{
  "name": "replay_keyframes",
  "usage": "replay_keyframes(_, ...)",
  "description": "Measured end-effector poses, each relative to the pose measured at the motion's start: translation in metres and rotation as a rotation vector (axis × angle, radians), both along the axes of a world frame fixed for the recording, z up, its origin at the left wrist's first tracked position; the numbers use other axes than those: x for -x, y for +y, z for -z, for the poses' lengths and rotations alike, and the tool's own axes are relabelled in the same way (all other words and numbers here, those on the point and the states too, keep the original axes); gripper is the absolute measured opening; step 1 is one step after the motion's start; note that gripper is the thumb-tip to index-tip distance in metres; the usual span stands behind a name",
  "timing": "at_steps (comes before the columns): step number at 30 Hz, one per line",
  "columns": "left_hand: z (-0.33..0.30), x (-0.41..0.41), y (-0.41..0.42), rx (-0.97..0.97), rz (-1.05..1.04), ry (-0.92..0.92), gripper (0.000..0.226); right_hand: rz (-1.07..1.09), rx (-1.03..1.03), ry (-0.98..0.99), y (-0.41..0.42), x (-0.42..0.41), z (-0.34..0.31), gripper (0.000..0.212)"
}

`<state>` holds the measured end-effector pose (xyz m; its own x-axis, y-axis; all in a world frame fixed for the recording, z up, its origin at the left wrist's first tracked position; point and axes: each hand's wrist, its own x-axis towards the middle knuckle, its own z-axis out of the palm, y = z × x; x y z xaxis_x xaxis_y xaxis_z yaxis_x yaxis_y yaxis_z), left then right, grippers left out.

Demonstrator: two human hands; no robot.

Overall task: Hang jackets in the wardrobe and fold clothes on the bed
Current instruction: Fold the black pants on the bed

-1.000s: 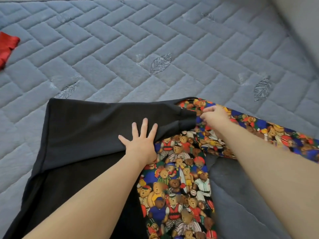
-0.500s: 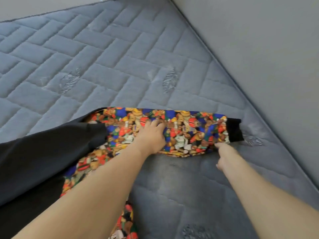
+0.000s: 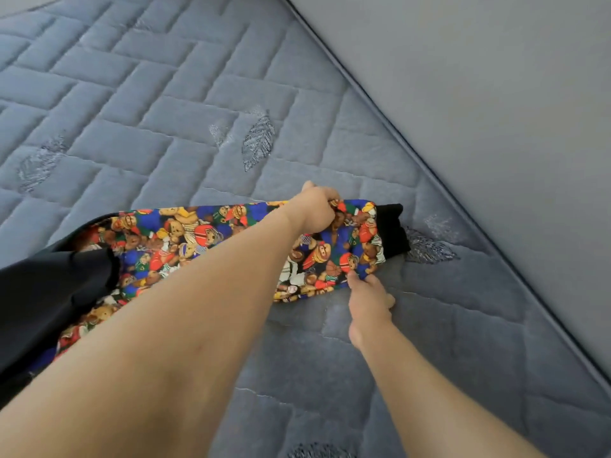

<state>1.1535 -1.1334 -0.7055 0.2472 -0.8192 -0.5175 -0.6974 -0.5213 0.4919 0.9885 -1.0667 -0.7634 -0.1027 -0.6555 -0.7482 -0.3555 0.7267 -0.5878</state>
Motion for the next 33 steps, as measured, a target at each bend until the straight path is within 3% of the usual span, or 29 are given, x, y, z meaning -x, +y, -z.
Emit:
replay_keyframes(4,-0.048,-0.024,0.028,0.204,-0.453,0.522,0.034,0.086,0.347,-0.323,0.028,-0.022,-0.043,0.019)
replay_keyframes(7,-0.09,-0.071,0.059,0.275,-0.692,0.7,0.028,0.004,0.531,-0.416,0.041,-0.068,-0.088,0.018)
replay_keyframes(12,-0.148,-0.162,0.153,0.5,-0.986,0.906,0.024,-0.362,0.757,-0.405,0.097,-0.163,-0.146,0.017)
replay_keyframes(18,-0.183,-0.258,0.311,0.669,-1.244,0.932,0.017,-0.827,1.086,-0.401,0.217,-0.26,-0.181,0.024)
replay_keyframes(21,-0.18,-0.312,0.407,0.681,-1.394,0.898,0.015,-1.166,1.173,-0.384,0.303,-0.31,-0.178,0.017)
replay_keyframes(25,-0.137,-0.357,0.537,0.531,-1.583,0.723,0.031,-1.598,1.055,-0.26,0.396,-0.336,-0.139,0.04)
replay_keyframes(30,-0.054,-0.348,0.628,0.169,-1.636,0.555,0.093,-1.453,0.986,0.282,0.423,-0.346,-0.089,0.054)
replay_keyframes(32,-0.028,-0.343,0.633,0.004,-1.578,0.319,0.1,-1.469,0.84,0.446,0.418,-0.346,-0.072,0.061)
replay_keyframes(33,-0.02,-0.34,0.631,-0.056,-1.537,0.22,0.092,-1.489,0.784,0.496,0.417,-0.345,-0.065,0.063)
